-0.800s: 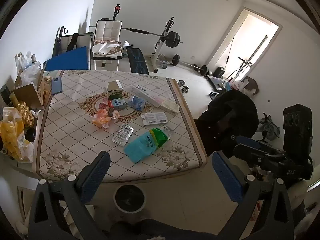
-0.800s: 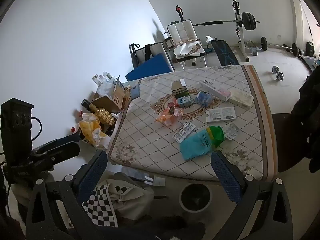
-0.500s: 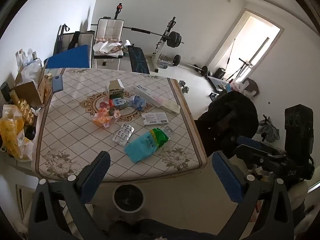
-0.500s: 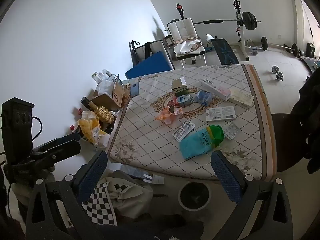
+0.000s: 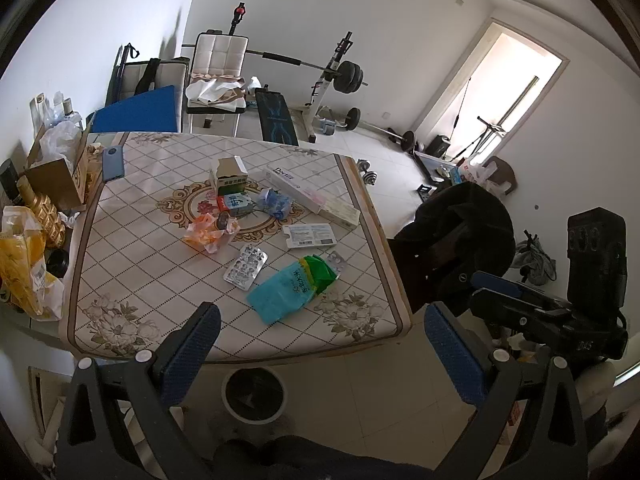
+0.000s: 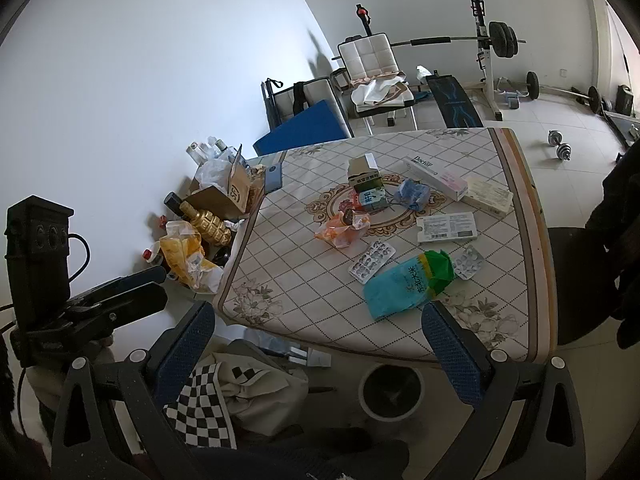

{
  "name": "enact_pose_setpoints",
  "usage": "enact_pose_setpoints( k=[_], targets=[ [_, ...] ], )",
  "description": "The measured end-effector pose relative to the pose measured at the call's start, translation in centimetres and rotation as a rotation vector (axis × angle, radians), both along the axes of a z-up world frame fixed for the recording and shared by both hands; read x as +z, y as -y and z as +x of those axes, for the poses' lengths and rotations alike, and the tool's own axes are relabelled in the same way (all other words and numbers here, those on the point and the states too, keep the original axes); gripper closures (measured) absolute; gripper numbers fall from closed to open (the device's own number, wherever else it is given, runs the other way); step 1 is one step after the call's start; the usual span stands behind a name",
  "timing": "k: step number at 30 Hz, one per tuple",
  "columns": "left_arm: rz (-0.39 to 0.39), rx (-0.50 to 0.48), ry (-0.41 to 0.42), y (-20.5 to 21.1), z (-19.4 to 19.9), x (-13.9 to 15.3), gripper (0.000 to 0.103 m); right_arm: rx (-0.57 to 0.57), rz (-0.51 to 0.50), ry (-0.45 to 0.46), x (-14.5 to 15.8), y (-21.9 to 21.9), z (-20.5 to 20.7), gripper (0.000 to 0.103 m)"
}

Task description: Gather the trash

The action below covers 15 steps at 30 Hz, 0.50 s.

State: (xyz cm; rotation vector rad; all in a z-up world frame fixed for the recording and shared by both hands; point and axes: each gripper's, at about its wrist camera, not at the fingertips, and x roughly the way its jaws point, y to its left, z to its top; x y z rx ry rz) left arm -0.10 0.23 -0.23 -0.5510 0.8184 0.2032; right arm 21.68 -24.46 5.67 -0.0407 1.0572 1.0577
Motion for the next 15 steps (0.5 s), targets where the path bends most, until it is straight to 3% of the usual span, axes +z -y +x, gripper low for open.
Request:
enact_pose_setpoints(
  k=[15],
  targets=[
    [-0.006,0.008,-0.007,-0.95,0.41,-0.61,0.000,0.005,-0.004,-0.005,-0.02,-0.77,-0.13,0.000]
  ],
)
